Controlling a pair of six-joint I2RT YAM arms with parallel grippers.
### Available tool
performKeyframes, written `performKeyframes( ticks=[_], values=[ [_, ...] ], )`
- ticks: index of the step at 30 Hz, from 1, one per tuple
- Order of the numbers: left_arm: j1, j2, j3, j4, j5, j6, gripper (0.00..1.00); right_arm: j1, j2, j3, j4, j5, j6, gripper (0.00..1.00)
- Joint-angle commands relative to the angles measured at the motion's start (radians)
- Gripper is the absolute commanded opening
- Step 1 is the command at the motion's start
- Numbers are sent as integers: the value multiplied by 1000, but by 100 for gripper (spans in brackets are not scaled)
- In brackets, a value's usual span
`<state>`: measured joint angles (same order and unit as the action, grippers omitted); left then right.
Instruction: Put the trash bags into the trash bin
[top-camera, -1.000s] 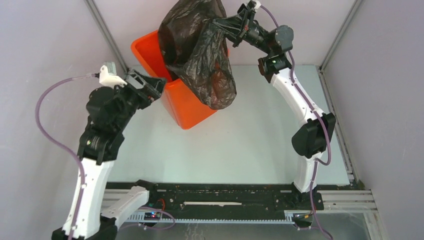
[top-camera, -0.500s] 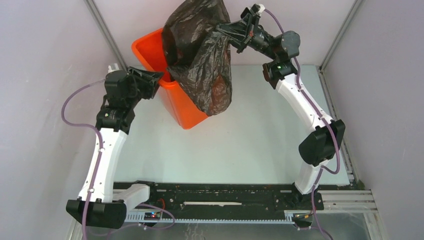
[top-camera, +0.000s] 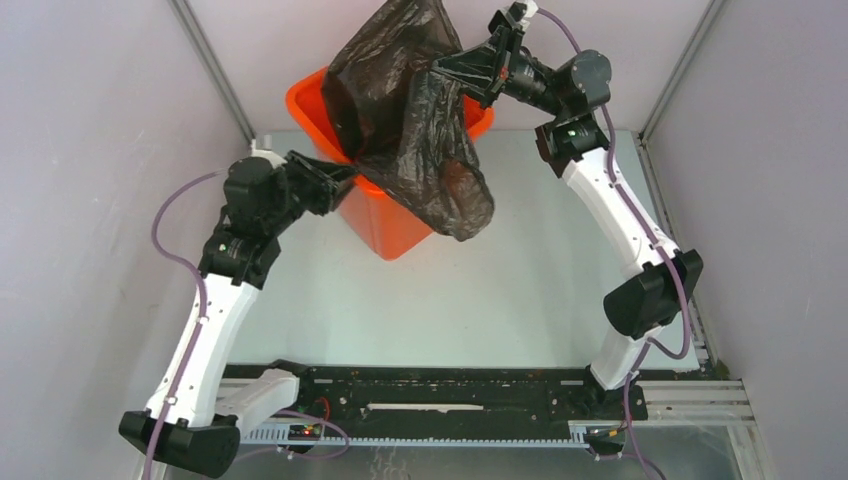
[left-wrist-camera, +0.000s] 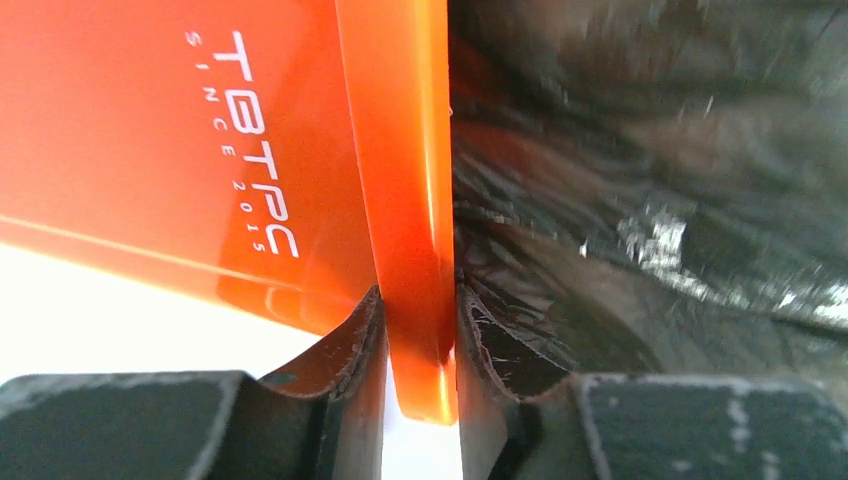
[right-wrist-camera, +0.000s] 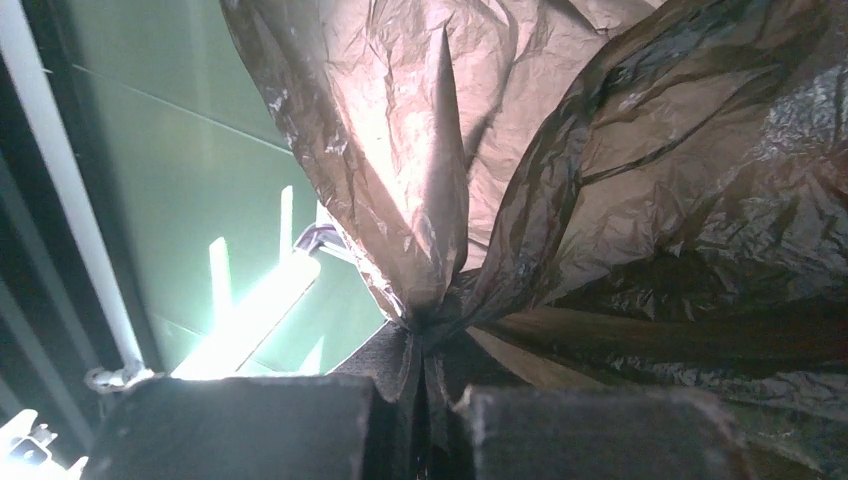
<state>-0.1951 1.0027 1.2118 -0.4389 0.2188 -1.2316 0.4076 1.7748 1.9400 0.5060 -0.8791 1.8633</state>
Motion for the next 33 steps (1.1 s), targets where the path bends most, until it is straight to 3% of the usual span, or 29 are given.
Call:
performKeyframes(
  ticks=[1, 8, 13, 20, 30, 33],
  values=[
    [-125, -38, -12, 64, 164, -30, 0, -11, -115, 62, -144, -40, -189, 0],
    [-144, -81, -38, 104, 161, -99, 0, -39, -212, 35, -324, -29, -335, 0],
    [-172, -77, -55, 153, 186, -187, 0, -43, -254, -3, -339, -23, -344, 0],
    [-220, -142, -111, 148, 149, -198, 0, -40, -265, -24, -391, -18, -379, 0],
    [-222, 2, 10, 161, 461, -137, 0, 23, -255, -2, -556, 68, -500, 0],
    [-220, 19, 57, 64, 480, -5, 0, 55, -253, 12, -630, 103, -597, 0]
  ],
)
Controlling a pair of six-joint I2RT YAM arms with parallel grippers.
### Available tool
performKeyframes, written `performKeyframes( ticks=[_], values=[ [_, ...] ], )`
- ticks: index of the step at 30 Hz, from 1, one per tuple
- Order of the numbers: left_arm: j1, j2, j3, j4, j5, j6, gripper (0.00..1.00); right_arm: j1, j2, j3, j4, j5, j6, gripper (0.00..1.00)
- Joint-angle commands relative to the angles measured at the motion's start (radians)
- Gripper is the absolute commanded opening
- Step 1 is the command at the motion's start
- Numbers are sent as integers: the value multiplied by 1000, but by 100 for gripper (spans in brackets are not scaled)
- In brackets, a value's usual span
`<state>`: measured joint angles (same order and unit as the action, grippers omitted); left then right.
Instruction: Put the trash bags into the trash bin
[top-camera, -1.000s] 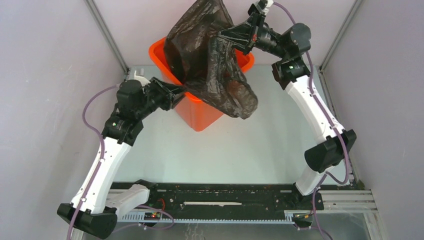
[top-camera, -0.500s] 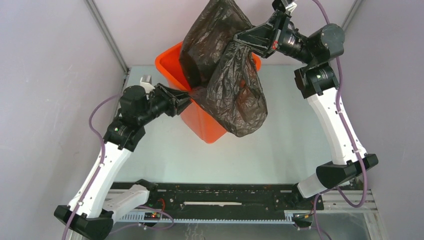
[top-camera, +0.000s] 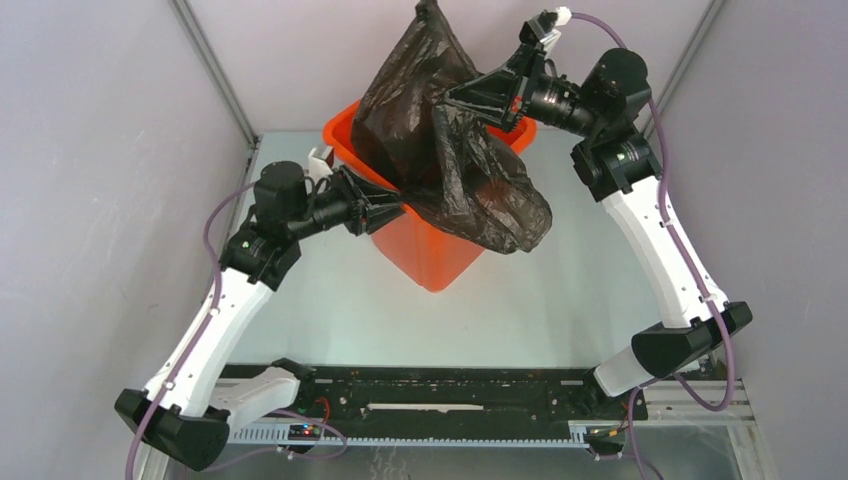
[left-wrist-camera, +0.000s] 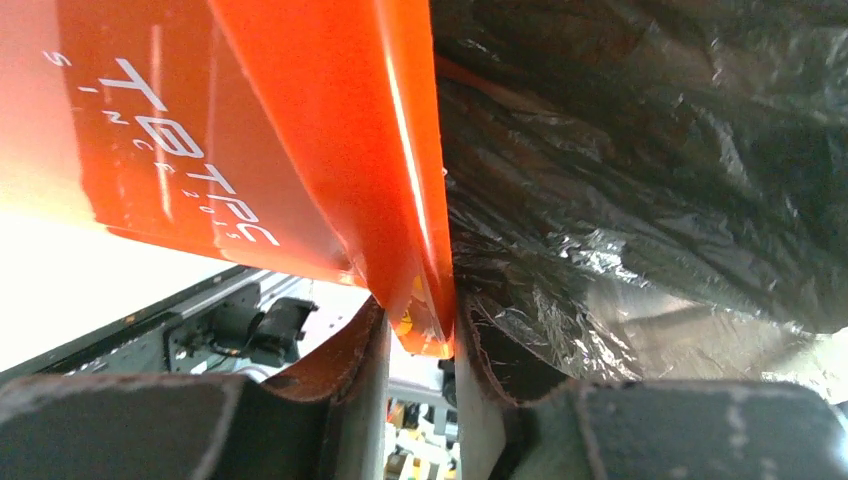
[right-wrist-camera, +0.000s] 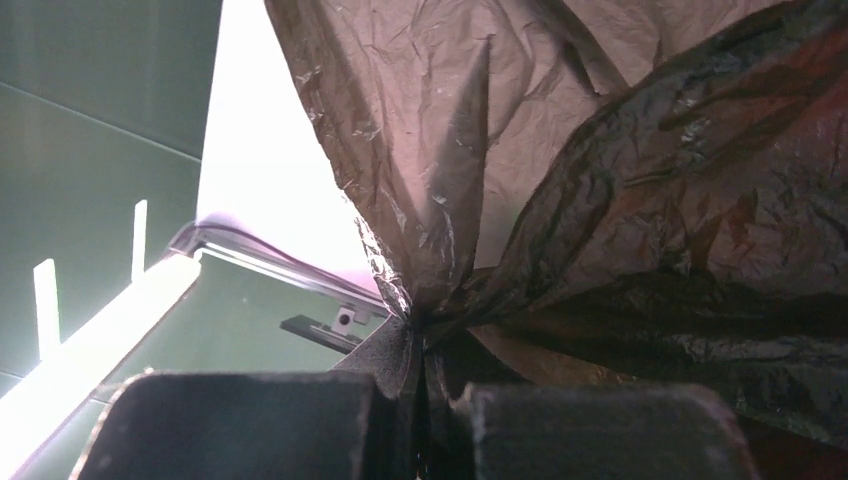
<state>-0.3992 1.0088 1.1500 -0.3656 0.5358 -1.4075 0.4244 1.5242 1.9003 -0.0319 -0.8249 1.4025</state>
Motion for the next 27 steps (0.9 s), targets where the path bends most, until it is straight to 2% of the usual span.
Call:
performKeyframes(
  ticks=[1, 5, 8, 11, 17, 23, 25, 27],
  values=[
    [-16, 22, 131, -55, 159, 216, 0, 46, -2, 59, -129, 74, -169, 0],
    [-27, 55, 116, -47, 244, 267, 0, 73, -8, 84, -213, 160, -225, 0],
    [-95, 58, 140, -2, 268, 279, 0, 91, -47, 86, -266, 243, -279, 0],
    [-97, 52, 163, -15, 303, 286, 0, 71, -90, 82, -327, 284, -297, 0],
    [-60, 81, 149, -14, 310, 268, 0, -29, -155, 10, -295, 210, -285, 0],
    [-15, 148, 224, -70, 279, 256, 1, -73, -110, 64, -333, 115, -308, 0],
    [4, 158, 247, -117, 272, 277, 10, -77, -108, 57, -333, 109, -310, 0],
    [13, 155, 303, -215, 217, 364, 30, -83, -112, 46, -336, 115, -317, 0]
  ],
)
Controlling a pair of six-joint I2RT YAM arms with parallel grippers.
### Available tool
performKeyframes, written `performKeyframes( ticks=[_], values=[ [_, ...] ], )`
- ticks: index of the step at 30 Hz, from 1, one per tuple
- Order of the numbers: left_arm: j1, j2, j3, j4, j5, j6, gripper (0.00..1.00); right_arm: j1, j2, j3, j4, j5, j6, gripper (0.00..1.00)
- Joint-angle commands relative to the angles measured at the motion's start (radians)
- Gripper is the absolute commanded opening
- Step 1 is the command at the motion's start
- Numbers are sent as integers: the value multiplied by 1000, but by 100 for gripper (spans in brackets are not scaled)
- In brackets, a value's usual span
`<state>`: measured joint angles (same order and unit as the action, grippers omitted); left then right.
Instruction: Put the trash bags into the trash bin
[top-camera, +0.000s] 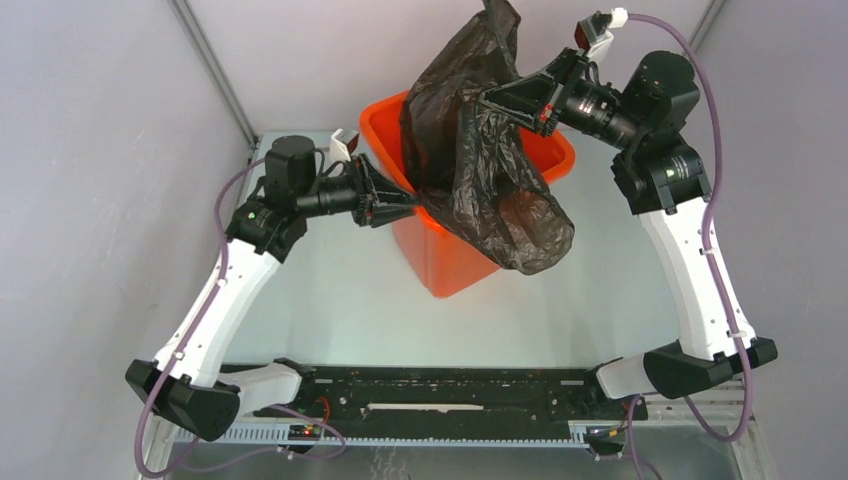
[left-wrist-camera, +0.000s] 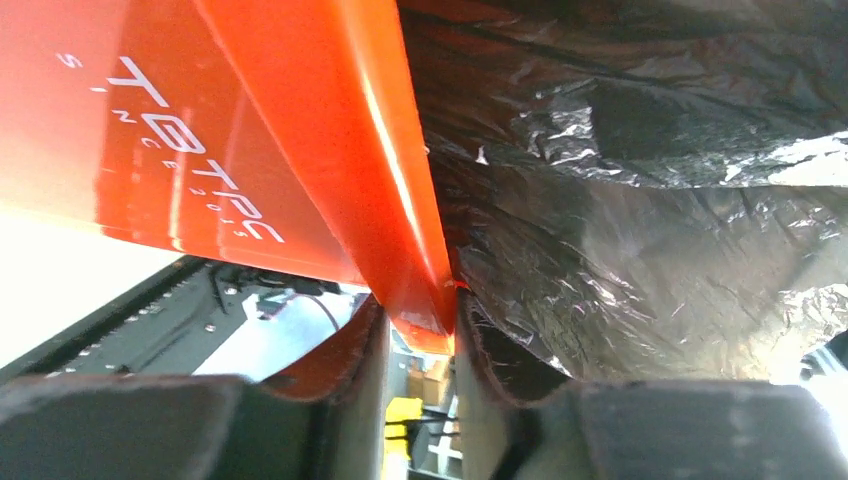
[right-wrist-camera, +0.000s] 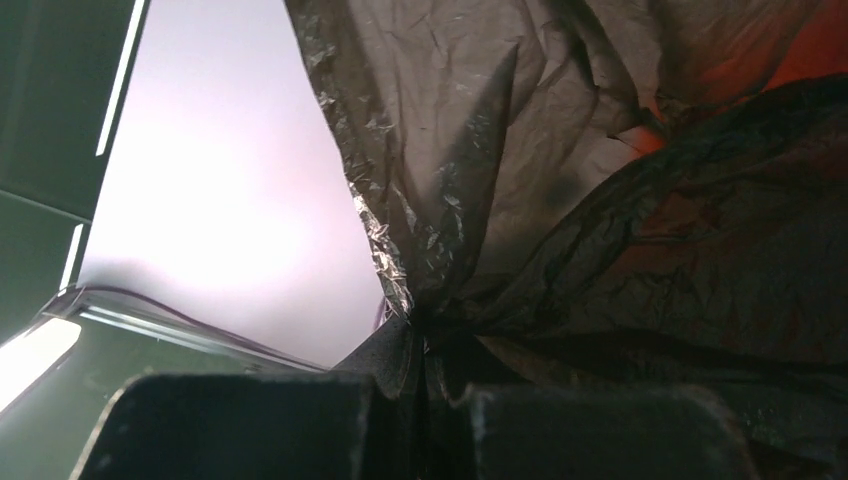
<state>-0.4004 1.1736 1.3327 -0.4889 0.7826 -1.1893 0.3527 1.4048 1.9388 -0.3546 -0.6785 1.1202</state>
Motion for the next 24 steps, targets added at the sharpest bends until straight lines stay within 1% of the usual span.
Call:
performKeyframes(
  ticks=[1, 2, 3, 5, 7, 11, 13, 15, 17, 19, 21, 23, 24],
  values=[
    [16, -11, 156, -148, -60, 195, 39, -14, 5, 5, -19, -26, -42, 0],
    [19, -8, 190, -199, -79, 250, 49, -17, 5, 4, -21, -22, -51, 0],
    [21, -6, 221, -247, -99, 276, 56, -20, 7, 6, -20, -21, -59, 0],
    [25, -14, 265, -316, -134, 339, 66, -33, 14, 13, -20, -18, -62, 0],
    [30, -32, 298, -359, -159, 384, 75, -46, 27, 30, -23, -23, -49, 0],
    [31, -105, 348, -350, -167, 463, 90, -48, 31, 40, -32, -21, -55, 0],
    [29, -147, 383, -322, -167, 502, 94, -45, 22, 20, -20, -6, -56, 0],
    [0, -177, 390, -226, -175, 494, 91, -37, 16, 7, -5, 2, -60, 0],
    [-110, -171, 405, -86, -244, 487, 91, -26, 16, 6, -2, 8, -77, 0],
    [-243, -118, 468, -31, -348, 512, 92, -19, 15, 5, -5, 4, -83, 0],
    [-348, -37, 549, -43, -457, 565, 94, -14, 9, 0, -22, 8, -95, 0],
    [-407, 40, 616, -94, -564, 616, 95, -8, -3, -15, -32, 22, -100, 0],
    [-424, 79, 654, -122, -591, 638, 95, -6, -11, -23, -31, 25, -96, 0]
  ],
)
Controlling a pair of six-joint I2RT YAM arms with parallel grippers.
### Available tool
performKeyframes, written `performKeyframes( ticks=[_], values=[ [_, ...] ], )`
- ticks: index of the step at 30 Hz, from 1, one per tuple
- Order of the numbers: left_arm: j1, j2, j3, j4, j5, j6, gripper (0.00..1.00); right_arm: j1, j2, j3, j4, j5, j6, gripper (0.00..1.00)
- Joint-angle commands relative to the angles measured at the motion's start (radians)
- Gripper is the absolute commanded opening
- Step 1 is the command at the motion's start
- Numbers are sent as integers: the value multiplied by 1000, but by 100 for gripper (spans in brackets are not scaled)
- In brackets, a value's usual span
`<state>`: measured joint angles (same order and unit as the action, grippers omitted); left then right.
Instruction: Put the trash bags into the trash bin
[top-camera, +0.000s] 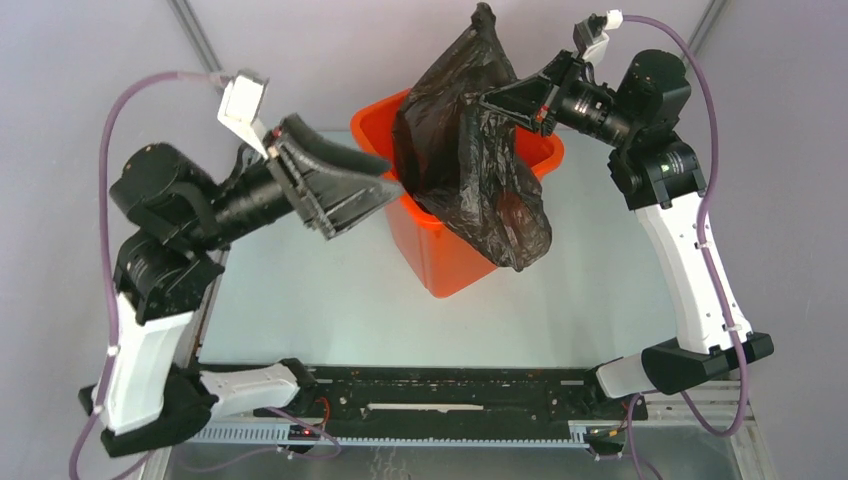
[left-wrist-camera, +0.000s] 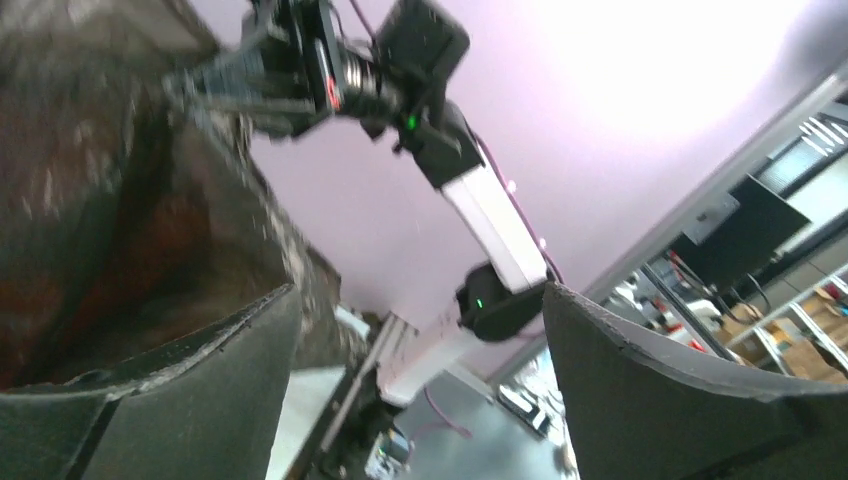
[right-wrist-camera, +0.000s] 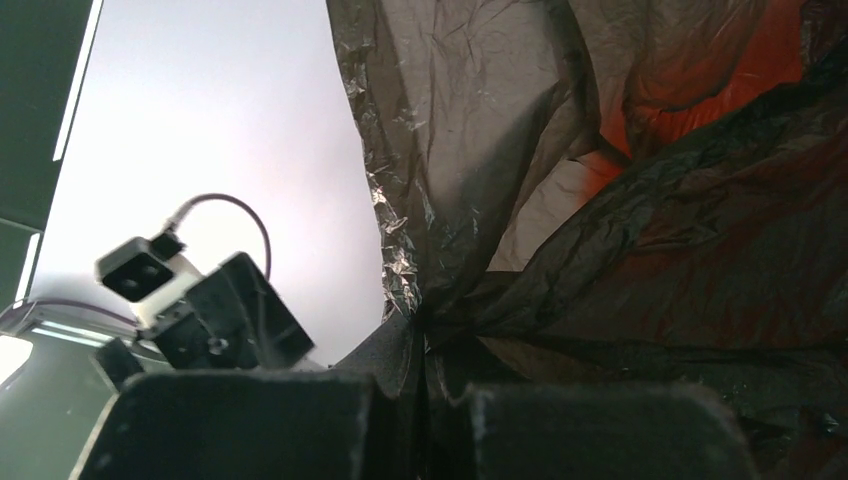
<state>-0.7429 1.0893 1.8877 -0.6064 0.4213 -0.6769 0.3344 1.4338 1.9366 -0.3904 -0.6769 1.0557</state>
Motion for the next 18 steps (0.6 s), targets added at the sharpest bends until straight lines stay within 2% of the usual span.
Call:
performKeyframes(
  ticks=[1, 4, 7, 10, 11, 13, 16, 18],
  values=[
    [-96, 201, 139, -34, -243, 156, 95, 14, -47, -29, 11, 25, -32, 0],
    [-145, 313, 285, -158, -335, 243, 97, 21, -65, -51, 18, 28, -46, 3],
    [-149, 410, 387, -206, -304, 242, 96, 22, -75, -63, 15, 25, -35, 3],
    [-150, 469, 407, -208, -255, 207, 95, 24, -86, -78, 21, 23, -21, 3],
    [-151, 485, 416, -223, -261, 192, 92, 25, -88, -81, 31, 17, -15, 3],
    [-152, 501, 423, -249, -273, 171, 76, 25, -87, -81, 40, 4, -8, 3],
    [-150, 488, 415, -252, -291, 136, 44, 19, -88, -78, 41, -8, -14, 4],
    [-149, 459, 381, -213, -280, 122, 30, 9, -88, -78, 36, -19, -16, 4]
  ],
)
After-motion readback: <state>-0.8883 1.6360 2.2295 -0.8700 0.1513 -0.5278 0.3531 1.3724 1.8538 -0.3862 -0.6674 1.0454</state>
